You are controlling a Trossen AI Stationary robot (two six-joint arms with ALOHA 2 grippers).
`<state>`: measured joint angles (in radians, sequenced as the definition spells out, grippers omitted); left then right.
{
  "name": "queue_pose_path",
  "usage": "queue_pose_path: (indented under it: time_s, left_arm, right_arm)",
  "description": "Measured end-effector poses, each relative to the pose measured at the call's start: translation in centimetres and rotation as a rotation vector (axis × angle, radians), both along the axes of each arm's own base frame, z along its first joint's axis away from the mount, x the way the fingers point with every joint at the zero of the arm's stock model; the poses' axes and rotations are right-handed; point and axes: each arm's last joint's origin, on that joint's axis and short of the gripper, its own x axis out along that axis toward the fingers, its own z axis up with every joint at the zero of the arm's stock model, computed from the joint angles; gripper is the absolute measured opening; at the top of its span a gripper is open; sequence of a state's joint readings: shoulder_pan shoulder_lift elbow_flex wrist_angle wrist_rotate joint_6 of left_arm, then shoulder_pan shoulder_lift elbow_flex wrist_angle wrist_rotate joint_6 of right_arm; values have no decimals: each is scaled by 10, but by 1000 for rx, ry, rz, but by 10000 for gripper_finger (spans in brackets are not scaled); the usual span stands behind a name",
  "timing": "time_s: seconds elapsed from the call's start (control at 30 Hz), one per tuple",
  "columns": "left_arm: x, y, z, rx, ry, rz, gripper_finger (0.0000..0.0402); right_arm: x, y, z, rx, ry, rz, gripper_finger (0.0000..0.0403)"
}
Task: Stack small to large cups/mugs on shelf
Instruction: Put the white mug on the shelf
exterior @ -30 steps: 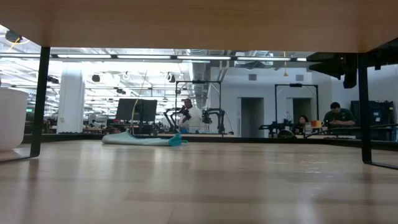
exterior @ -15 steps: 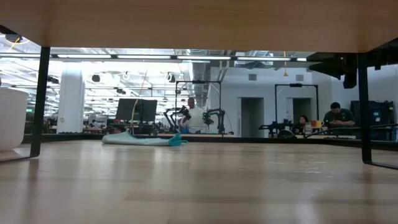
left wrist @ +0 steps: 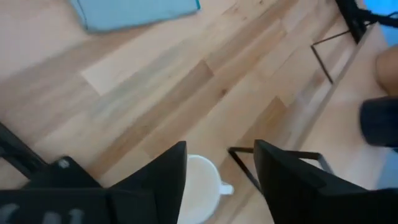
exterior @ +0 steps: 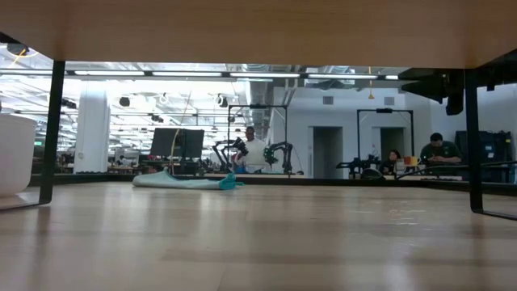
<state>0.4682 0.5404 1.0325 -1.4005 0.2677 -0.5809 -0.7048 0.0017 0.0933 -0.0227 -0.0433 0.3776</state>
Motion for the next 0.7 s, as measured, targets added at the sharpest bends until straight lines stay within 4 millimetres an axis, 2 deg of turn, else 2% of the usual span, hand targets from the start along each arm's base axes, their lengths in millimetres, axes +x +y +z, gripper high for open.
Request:
queue_pose_path:
  time_s: [0.17,0.3,0.37,0.5,0.7]
  left_arm:
    - [0,-2,0,-67,-16,-46,182]
    - [-7,-5,-8,-116,127,-21,183]
    - [-8,-4,-10,-86,190,15,183]
    - [-3,-1,-9,-41,154,13,183]
    - [4,4,-13,-47,265,39,183]
  right_arm:
    - [0,0,0,5,-4,0,186]
    - [0,0,0,6,-5,0,186]
    - [0,0,0,6,-5,0,186]
    - [0,0,0,24,-19,2,186]
    - [0,0,0,33,-26,8,186]
